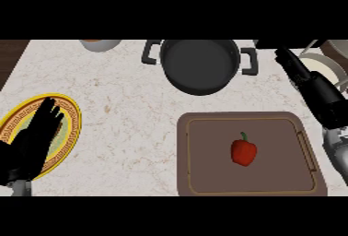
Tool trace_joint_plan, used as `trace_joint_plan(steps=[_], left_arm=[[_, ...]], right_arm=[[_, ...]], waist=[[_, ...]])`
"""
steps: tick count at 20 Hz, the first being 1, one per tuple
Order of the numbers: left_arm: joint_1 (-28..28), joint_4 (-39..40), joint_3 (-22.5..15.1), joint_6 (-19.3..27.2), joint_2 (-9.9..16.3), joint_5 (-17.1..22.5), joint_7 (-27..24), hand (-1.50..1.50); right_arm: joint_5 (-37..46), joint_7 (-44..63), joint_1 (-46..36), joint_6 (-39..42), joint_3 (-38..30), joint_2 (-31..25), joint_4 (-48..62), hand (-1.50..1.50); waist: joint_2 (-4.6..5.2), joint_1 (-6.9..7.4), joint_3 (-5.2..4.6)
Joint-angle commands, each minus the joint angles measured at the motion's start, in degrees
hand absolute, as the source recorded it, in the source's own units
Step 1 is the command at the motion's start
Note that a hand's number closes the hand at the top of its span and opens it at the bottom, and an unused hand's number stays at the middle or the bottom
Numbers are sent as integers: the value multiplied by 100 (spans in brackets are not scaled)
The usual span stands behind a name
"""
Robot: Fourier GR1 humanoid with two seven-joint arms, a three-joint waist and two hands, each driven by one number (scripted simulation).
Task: Pick the bell pepper from the tray and place it in the tiered basket
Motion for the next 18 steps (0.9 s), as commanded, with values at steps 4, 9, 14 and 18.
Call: trace_joint_plan(steps=[4, 9, 14, 18], left_arm=[[358, 488, 205, -112, 396, -203, 15, 0], [784, 736, 63, -282, 438, -306, -57, 0], [601, 871, 101, -455, 561, -355, -241, 0], [395, 897, 101, -647, 705, -301, -101, 0]], right_arm=[[-1546, -927, 1450, -1070, -947, 1867, 304, 150], [-2259, -2601, 2100, -1743, -1652, 3108, -35, -150], [-339, -2465, 3381, -3535, -893, 3098, 879, -150], [772, -1251, 3830, -4161, -408, 2253, 1039, -150]], waist=[[-54, -184, 133], [-145, -336, 111], [-58, 2, 4], [-66, 120, -12]])
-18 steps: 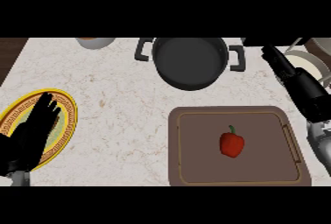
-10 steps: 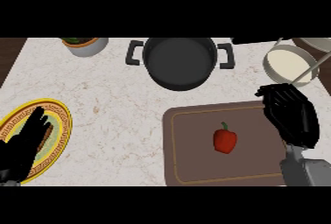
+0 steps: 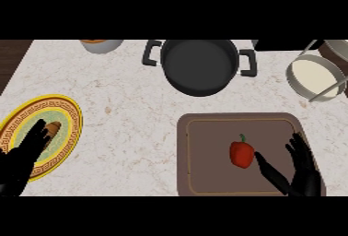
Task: Pick the bell pepper from the tray and place it in the tiered basket
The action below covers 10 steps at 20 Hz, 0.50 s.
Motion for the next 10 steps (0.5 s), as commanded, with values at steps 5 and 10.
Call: trace_joint_plan(steps=[5, 10], left_arm=[[-62, 369, -140, -153, -111, -153, -273, 0], [-169, 354, -109, -87, -68, -274, -175, 0]], right_arm=[[1228, 2495, 671, 29, 1088, -1084, -671, -150], [1493, 4539, 188, 596, 1382, -1776, -1968, -150]], waist=[[-12, 163, -5], [-35, 205, 15]])
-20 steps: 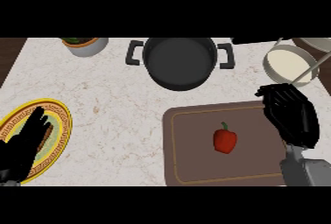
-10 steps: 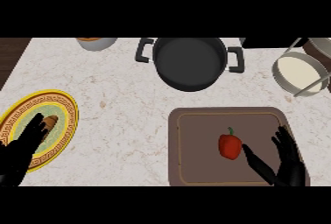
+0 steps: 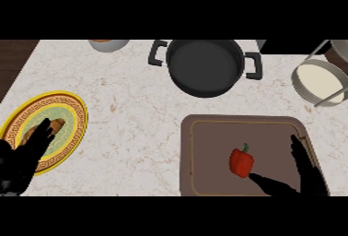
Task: Pick the bell pepper from the tray and place it in the tiered basket
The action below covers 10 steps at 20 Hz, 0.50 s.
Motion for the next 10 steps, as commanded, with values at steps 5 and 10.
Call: trace_joint_plan(steps=[5, 10], left_arm=[[-126, 474, -42, -83, -199, -228, -280, 0], [-300, 298, 90, -128, -195, -180, 51, 0]], right_arm=[[668, 3461, -896, 425, 468, -420, -1442, -150], [215, 4361, -1492, 1159, 290, -430, -1307, -150]], waist=[[14, 17, 52], [12, 26, 62]])
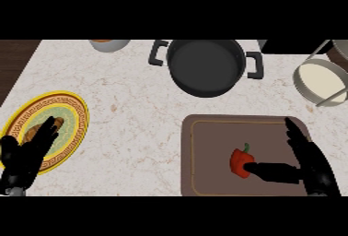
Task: Pick the bell pepper from the tray and place it in the tiered basket
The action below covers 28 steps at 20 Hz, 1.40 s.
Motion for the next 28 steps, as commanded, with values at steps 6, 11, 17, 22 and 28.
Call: trace_joint_plan(steps=[6, 11, 17, 22, 28], left_arm=[[41, 262, -8, -13, -331, -311, -286, 0], [69, -37, 296, -363, -72, -92, -12, 0], [-28, 73, 499, -420, -194, -235, -55, 0], [81, -202, 670, -659, -212, -251, 172, 0], [58, -60, 734, -674, -505, -616, -28, 0]], right_arm=[[140, 1841, -169, 638, 21, -160, -653, -150], [-165, 1754, 480, 786, -433, -218, -1037, -150], [70, 987, 1048, 860, -118, 269, -781, -150], [126, 509, 980, 1037, -255, 580, -480, -150], [376, 523, 892, 1131, -467, 865, -424, -150]], waist=[[-3, -20, 9], [-9, -40, 12], [-5, -35, 13], [-5, -18, 14], [-3, -22, 13]])
